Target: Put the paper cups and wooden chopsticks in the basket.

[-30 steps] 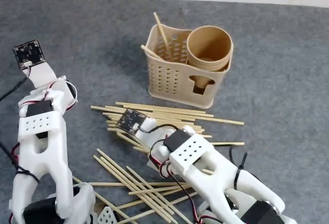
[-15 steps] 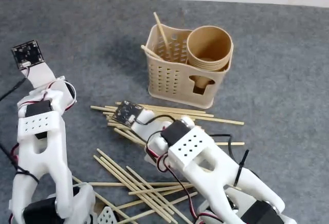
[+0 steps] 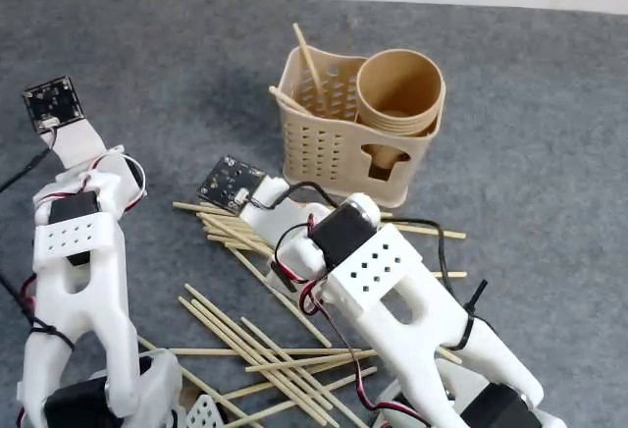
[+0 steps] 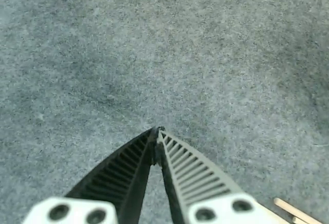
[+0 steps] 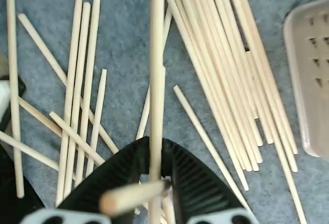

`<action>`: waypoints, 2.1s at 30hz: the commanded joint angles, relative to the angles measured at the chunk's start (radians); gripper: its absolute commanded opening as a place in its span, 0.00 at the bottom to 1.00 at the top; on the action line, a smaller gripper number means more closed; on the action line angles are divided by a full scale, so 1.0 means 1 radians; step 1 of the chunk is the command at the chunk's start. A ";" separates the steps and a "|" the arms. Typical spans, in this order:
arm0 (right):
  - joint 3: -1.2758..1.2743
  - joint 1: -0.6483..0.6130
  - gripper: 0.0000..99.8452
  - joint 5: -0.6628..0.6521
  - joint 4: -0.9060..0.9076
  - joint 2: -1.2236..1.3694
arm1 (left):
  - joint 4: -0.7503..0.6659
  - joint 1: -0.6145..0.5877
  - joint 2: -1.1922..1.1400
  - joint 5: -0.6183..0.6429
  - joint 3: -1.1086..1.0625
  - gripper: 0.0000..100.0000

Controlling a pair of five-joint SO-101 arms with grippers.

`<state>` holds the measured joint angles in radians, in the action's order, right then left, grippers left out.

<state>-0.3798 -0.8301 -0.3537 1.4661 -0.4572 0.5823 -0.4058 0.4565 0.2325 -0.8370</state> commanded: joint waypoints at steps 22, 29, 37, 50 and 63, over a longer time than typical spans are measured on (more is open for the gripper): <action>0.578 0.134 0.00 0.244 0.021 -0.005 | -0.020 -0.008 0.028 0.009 0.010 0.01; 0.654 0.136 0.00 0.308 -0.085 -0.005 | -0.020 -0.008 0.028 0.009 0.010 0.01; 0.654 0.137 0.00 0.304 -0.257 -0.005 | -0.020 -0.008 0.028 0.008 0.008 0.01; 0.642 0.292 0.00 0.304 -0.630 0.005 | -0.020 -0.008 0.028 0.008 0.008 0.01; 0.578 0.392 0.00 0.304 -0.924 0.018 | -0.044 -0.008 0.028 0.006 0.004 0.01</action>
<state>0.2156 -0.4557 -0.0545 0.6513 -0.4419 0.5577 -0.4058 0.4565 0.2325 -0.8370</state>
